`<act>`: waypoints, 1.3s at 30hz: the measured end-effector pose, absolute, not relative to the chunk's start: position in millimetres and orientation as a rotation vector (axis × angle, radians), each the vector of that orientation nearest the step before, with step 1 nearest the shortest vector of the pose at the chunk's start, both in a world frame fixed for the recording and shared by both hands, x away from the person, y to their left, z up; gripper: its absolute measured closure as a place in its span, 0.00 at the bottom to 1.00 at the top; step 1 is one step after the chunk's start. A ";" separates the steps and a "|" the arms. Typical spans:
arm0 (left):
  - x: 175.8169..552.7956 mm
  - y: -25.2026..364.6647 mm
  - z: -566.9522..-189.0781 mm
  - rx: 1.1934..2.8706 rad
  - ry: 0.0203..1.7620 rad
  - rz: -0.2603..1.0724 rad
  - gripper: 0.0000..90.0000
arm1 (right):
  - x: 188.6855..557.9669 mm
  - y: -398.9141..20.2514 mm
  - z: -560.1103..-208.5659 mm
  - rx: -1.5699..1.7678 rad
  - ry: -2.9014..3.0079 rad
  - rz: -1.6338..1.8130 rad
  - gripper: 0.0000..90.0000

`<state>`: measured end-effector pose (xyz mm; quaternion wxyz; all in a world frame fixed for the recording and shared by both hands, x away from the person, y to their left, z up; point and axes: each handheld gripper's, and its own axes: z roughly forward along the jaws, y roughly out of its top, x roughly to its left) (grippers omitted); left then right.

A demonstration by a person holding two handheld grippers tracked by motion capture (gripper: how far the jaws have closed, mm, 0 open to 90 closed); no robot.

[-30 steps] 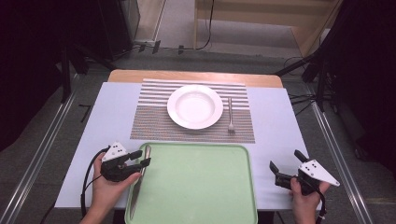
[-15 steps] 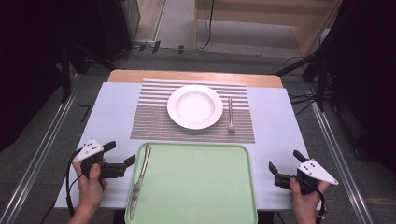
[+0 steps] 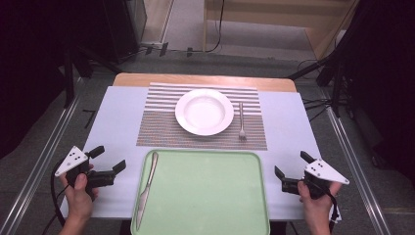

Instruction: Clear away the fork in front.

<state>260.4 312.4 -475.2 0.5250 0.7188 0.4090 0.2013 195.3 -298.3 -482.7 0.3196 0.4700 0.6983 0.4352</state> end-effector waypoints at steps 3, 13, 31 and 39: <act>260.2 312.2 -477.8 1.732 0.967 0.488 0.00 | 204.8 -293.3 -476.2 1.231 1.851 1.133 0.00; 258.6 315.3 -483.6 1.696 0.928 0.462 0.00 | 242.9 -279.8 -458.4 1.275 1.850 1.140 0.00; 254.2 313.5 -488.1 1.680 0.913 0.468 0.00 | 307.5 -258.0 -441.7 1.308 1.927 1.070 0.00; 253.4 313.0 -488.2 1.687 0.907 0.475 0.00 | 333.5 -253.8 -440.0 1.341 1.945 1.029 0.05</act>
